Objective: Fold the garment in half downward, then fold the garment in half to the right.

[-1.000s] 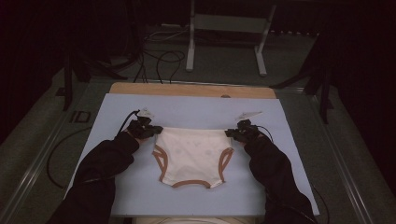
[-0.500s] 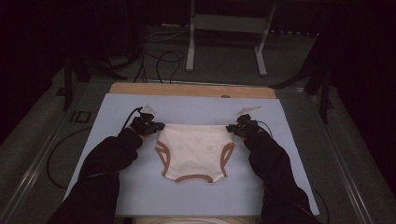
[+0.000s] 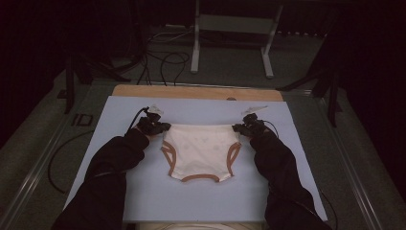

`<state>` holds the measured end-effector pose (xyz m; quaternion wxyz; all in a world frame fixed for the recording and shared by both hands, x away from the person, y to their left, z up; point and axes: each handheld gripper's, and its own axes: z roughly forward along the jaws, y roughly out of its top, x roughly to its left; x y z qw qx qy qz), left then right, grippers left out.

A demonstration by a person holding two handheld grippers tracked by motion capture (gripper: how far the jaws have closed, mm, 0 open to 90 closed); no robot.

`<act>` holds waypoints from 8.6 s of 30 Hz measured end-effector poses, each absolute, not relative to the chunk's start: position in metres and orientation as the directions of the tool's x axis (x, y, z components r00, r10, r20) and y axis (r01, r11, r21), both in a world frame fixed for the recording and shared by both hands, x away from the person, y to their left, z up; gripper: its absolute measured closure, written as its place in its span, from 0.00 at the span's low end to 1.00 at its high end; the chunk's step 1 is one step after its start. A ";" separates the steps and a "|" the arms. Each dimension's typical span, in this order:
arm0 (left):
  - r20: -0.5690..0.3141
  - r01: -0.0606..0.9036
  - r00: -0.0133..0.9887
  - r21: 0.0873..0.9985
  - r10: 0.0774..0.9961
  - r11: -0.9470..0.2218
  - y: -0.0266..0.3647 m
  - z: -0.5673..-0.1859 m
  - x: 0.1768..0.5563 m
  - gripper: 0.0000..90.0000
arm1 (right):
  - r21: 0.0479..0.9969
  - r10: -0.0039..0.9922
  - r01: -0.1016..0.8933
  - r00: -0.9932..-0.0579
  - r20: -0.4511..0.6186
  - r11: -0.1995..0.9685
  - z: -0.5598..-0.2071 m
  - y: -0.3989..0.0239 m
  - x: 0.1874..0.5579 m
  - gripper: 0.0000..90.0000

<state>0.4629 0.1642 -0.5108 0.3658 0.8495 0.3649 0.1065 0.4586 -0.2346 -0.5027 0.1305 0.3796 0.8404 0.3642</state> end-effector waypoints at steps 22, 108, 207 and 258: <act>-0.098 0.567 0.696 0.683 0.712 -0.460 0.164 -0.518 0.475 0.96 | 0.704 0.754 0.557 -0.655 0.046 0.441 -0.513 -0.230 0.474 0.94; 0.036 0.147 0.973 0.664 0.228 -0.733 0.124 -0.516 0.328 0.22 | 0.800 0.594 0.448 -0.791 0.147 0.399 -0.458 -0.188 0.406 0.12; 0.086 0.119 0.963 0.717 0.256 -0.687 0.120 -0.525 0.344 0.95 | 0.660 0.533 0.408 -0.846 0.013 0.631 -0.520 0.015 0.495 0.72; 0.131 0.056 0.970 0.700 0.205 -0.712 0.109 -0.503 0.343 0.96 | 0.733 0.539 0.402 -0.840 0.058 0.548 -0.470 -0.029 0.485 0.97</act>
